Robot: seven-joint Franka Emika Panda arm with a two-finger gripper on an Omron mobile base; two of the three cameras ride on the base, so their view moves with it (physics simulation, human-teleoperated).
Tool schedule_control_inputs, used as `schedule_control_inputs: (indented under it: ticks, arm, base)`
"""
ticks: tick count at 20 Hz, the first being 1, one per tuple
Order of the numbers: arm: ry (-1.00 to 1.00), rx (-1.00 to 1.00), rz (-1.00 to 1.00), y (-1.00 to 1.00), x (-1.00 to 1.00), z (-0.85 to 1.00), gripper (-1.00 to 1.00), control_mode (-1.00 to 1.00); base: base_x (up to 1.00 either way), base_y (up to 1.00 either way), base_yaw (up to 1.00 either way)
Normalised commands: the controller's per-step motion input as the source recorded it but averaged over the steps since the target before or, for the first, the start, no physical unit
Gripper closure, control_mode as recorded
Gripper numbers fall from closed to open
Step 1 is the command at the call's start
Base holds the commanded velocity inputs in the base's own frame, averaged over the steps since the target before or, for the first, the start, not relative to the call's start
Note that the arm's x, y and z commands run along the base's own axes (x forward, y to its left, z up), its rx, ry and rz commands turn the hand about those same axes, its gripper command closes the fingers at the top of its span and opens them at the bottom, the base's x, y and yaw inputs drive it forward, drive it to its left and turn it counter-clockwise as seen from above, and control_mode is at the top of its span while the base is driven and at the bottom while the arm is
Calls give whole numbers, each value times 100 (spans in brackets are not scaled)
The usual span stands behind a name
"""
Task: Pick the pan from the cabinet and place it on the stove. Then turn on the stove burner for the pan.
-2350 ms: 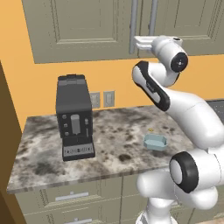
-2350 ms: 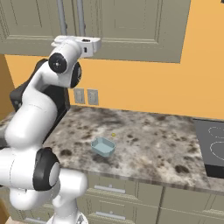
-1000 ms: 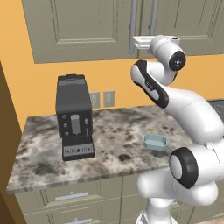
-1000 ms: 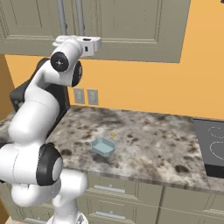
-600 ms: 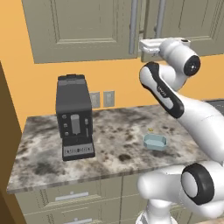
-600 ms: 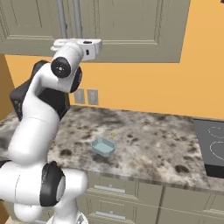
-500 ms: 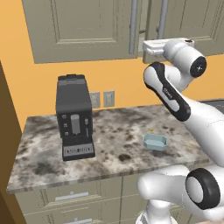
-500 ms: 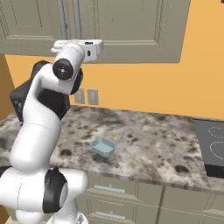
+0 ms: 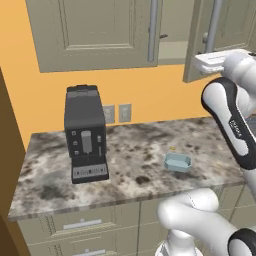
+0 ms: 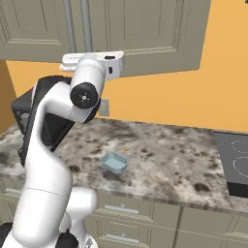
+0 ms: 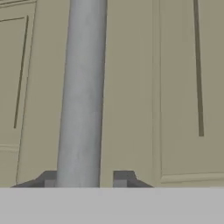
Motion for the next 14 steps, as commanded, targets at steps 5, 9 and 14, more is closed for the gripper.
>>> schedule_control_inputs:
  ticks: [5, 9, 14]
  arm:
    - [0, 0, 0, -67, -84, 0, 100, -100]
    - [3, -3, 0, -13, -33, -12, -100, -100]
    - [0, -6, 3, 0, -55, -2, -100, -100]
  base:
    - [0, 0, 0]
    - [0, 0, 0]
    - [0, 0, 0]
